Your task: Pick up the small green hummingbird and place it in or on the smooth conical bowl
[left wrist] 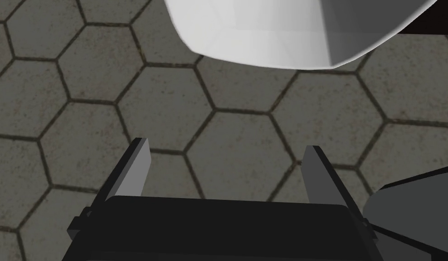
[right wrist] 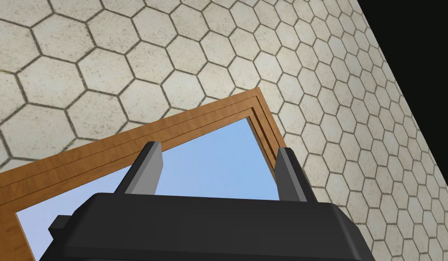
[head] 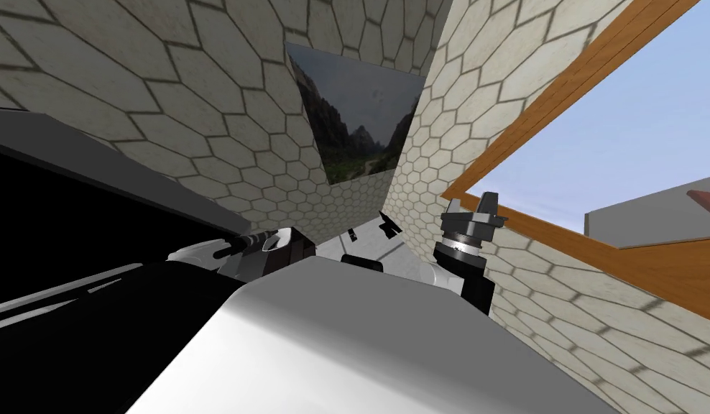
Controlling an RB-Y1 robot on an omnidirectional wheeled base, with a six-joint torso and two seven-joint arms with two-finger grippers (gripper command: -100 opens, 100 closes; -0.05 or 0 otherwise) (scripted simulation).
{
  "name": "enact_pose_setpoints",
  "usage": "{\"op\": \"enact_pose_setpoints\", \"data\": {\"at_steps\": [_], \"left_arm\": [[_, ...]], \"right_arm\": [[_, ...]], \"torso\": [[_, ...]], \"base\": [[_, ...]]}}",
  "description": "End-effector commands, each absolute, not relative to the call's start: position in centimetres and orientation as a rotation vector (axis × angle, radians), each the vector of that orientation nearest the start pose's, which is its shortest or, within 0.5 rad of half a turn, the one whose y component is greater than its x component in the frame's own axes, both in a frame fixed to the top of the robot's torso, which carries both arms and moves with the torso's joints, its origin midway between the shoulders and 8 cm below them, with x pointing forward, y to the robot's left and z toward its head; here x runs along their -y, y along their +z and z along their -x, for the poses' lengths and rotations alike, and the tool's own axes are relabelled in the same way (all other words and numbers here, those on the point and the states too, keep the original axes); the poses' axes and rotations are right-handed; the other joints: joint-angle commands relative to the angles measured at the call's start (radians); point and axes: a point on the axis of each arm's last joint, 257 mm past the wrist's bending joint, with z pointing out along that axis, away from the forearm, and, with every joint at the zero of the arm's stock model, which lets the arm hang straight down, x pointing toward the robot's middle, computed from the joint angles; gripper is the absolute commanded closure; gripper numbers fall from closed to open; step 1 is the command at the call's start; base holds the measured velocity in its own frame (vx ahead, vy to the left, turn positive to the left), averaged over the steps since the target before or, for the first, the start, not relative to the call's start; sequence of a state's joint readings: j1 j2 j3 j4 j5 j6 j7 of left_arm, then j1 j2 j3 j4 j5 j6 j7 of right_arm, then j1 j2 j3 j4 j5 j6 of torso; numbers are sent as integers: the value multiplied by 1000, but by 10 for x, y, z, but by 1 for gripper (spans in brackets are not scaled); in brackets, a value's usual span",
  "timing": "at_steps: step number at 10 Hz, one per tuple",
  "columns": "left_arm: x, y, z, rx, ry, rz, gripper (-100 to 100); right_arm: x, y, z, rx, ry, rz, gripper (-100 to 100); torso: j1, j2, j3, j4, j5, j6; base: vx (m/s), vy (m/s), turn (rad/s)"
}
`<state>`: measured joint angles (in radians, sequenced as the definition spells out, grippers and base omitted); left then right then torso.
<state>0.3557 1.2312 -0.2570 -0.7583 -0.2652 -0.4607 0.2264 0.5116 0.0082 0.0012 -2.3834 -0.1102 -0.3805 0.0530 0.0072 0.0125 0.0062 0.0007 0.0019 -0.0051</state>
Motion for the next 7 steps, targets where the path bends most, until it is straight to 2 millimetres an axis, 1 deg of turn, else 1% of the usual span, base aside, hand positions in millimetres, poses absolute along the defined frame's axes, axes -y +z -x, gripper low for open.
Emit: {"op": "enact_pose_setpoints", "data": {"at_steps": [1,2,7], "left_arm": [[-754,-344,-213,-2265,172,645,-100],[-755,-343,-212,-2262,171,652,0],[-755,-343,-212,-2262,171,651,0]], "right_arm": [[291,44,-340,-575,1321,-730,0],[291,44,-340,-575,1321,-730,0],[291,44,-340,-575,1321,-730,0]], "torso": [[0,0,0,0,0,0],[3,-2,-1,0,0,-2],[8,-6,-3,-1,2,-2]], "base": [[-51,-57,-98],[-7,-9,21],[0,0,0]]}}
